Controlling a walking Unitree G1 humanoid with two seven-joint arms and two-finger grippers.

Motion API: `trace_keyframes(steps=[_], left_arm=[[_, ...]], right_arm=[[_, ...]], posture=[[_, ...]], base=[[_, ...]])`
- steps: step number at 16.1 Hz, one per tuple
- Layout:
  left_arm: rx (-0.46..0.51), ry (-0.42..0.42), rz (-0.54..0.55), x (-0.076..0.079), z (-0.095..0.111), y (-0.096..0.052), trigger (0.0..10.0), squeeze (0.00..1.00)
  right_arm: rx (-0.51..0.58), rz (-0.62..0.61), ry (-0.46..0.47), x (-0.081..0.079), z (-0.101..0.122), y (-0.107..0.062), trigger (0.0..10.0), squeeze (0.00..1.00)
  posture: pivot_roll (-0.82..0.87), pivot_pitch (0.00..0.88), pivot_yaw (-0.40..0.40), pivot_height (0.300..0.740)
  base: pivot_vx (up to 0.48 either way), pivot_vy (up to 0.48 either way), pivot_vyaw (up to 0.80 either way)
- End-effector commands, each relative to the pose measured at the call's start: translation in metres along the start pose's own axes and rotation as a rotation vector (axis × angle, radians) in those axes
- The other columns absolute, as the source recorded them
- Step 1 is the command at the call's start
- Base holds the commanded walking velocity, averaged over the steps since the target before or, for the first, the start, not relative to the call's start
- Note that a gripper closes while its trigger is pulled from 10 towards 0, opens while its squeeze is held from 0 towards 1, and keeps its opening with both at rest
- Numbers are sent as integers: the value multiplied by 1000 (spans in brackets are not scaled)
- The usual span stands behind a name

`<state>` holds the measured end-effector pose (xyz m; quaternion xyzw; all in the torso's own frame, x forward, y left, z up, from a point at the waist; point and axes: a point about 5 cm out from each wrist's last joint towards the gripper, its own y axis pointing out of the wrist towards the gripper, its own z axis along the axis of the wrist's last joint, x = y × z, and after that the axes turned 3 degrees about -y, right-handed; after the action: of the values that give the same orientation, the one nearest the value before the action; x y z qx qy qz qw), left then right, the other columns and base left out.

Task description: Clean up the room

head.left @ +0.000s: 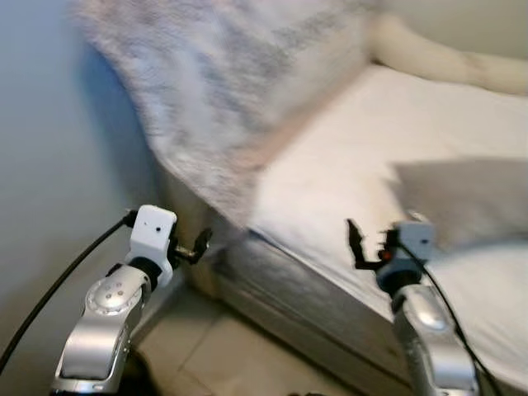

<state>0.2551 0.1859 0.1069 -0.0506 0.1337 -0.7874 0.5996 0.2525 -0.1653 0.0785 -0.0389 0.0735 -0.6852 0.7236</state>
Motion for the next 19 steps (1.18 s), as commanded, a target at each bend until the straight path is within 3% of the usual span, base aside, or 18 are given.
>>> trace_keyframes(steps=[1, 10, 14, 15, 19], left_arm=[[22, 12, -1, 2, 5, 2, 10000, 0], [90, -31, 45, 0, 14, 5, 10000, 0], [95, -41, 56, 0, 15, 8, 10000, 0], [96, -41, 60, -1, 16, 9, 10000, 0], [95, -32, 64, -1, 17, 11, 10000, 0]], right_arm=[[-3, -12, 13, 3, 1, 0, 10000, 1000], [7, -11, 1, 3, 6, 2, 10000, 1000], [24, 9, -20, 3, 12, 5, 10000, 1000], [22, 9, -25, 3, 14, 7, 10000, 0], [16, 0, -60, 6, 15, 9, 10000, 0]], posture=[[101, 0, 1, 740], [85, 0, 5, 740], [79, 0, 5, 740], [79, 0, 3, 740], [82, 0, 2, 740]], base=[[0, 0, -781], [0, 0, -781], [318, 0, -119], [379, 0, 0], [382, 0, 0]])
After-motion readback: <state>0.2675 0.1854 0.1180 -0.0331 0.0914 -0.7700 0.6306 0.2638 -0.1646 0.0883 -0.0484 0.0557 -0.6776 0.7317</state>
